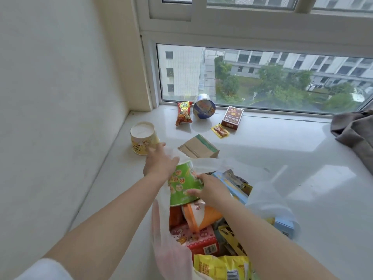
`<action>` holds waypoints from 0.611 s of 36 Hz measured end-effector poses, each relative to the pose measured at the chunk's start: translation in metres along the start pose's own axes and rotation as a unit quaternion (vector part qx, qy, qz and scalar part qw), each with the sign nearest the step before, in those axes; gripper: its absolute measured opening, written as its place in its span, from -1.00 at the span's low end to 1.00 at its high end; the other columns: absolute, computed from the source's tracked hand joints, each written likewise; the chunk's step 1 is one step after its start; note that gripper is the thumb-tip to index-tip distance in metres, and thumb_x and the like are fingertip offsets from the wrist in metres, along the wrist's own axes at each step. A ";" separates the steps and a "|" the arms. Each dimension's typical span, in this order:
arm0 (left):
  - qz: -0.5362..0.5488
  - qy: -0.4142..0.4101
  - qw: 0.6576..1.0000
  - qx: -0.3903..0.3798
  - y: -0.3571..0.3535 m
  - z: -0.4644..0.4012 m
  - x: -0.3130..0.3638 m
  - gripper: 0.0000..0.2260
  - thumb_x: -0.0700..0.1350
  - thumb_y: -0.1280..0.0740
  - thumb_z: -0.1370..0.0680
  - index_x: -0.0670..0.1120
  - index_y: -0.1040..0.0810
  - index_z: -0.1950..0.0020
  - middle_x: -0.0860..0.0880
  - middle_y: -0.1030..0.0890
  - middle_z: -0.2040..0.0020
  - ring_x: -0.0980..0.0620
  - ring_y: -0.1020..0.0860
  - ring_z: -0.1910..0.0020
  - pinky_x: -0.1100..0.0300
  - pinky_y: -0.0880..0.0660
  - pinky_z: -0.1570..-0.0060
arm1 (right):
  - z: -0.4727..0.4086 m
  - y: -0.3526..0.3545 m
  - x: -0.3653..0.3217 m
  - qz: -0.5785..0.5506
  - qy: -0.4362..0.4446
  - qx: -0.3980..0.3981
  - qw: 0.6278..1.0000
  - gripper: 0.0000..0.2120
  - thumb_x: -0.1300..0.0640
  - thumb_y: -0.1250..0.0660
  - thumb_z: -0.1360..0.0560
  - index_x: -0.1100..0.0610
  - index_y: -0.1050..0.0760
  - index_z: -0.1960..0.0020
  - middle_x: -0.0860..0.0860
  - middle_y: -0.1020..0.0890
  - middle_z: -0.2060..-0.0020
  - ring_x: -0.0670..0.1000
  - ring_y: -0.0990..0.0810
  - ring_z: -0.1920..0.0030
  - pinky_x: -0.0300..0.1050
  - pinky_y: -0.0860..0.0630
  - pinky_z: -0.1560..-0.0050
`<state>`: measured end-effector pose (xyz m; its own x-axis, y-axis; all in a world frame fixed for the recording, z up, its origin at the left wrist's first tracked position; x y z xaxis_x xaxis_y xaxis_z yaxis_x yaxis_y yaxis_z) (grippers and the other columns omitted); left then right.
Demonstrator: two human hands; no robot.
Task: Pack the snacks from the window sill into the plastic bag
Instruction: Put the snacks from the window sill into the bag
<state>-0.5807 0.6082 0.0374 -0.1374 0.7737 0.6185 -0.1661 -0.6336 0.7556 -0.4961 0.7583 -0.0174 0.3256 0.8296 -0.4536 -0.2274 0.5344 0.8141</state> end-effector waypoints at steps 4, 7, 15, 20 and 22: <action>-0.216 -0.170 0.961 0.031 -0.017 0.001 0.016 -0.32 0.07 -0.34 -0.42 0.17 -0.09 -0.47 -0.05 -0.14 -0.39 -0.10 -0.13 -0.39 -0.01 -0.27 -0.24 | -0.013 0.031 0.004 0.045 0.021 0.034 0.998 -0.65 -0.17 -0.14 -0.56 0.05 -0.57 -0.02 -0.02 -0.63 0.09 0.01 -0.59 0.09 -0.13 -0.49 0.17; -0.254 -0.233 0.939 0.022 -0.031 -0.006 0.036 -0.35 0.20 -0.30 -0.40 0.16 -0.17 -0.45 -0.01 -0.16 -0.44 -0.06 -0.08 -0.43 -0.08 -0.15 -0.34 | -0.026 0.051 0.010 0.051 0.014 0.097 0.994 -0.74 -0.02 -0.15 -0.56 0.05 -0.57 -0.03 0.00 -0.61 0.04 0.04 -0.53 0.07 -0.13 -0.41 0.17; -0.297 -0.160 0.939 -0.063 -0.083 -0.065 0.054 -0.49 0.27 -0.06 -0.53 0.07 -0.36 -0.39 -0.06 -0.28 -0.40 -0.07 -0.16 -0.40 -0.14 -0.10 -0.33 | -0.081 0.072 0.050 0.050 -0.033 0.103 0.993 -0.75 0.04 -0.14 -0.53 0.02 -0.55 -0.07 0.01 -0.57 -0.01 0.02 -0.47 0.07 -0.14 -0.37 0.17; -0.327 -0.098 0.927 -0.155 -0.122 -0.116 0.054 -0.50 0.19 -0.18 -0.48 0.06 -0.33 -0.39 -0.08 -0.31 -0.37 -0.12 -0.25 -0.34 -0.07 -0.26 -0.22 | -0.140 0.079 0.080 0.032 -0.067 0.093 0.993 -0.72 0.07 -0.13 -0.52 0.04 -0.56 -0.11 0.01 -0.59 -0.04 0.03 -0.52 0.03 -0.13 -0.43 0.17; -0.338 -0.093 0.917 -0.193 -0.138 -0.138 0.054 -0.47 0.17 -0.21 -0.47 0.07 -0.28 -0.42 -0.08 -0.26 -0.39 -0.14 -0.23 -0.35 -0.09 -0.26 -0.23 | -0.168 0.079 0.091 0.022 -0.082 0.091 0.992 -0.72 0.08 -0.13 -0.53 0.06 -0.55 -0.12 0.03 -0.59 -0.06 0.04 -0.50 0.04 -0.12 -0.42 0.16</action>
<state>-0.6999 0.7373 -0.0636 0.2869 0.9537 0.0904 -0.4893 0.0648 0.8697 -0.6388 0.9034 -0.0558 0.4677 0.8058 -0.3632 -0.0793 0.4475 0.8908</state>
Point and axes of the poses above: each hand's wrist, its own z-axis away from the middle knuckle, its own y-axis out of the back of the hand, x = y × z, the point moved 2 cm from there along -z, towards the middle knuckle
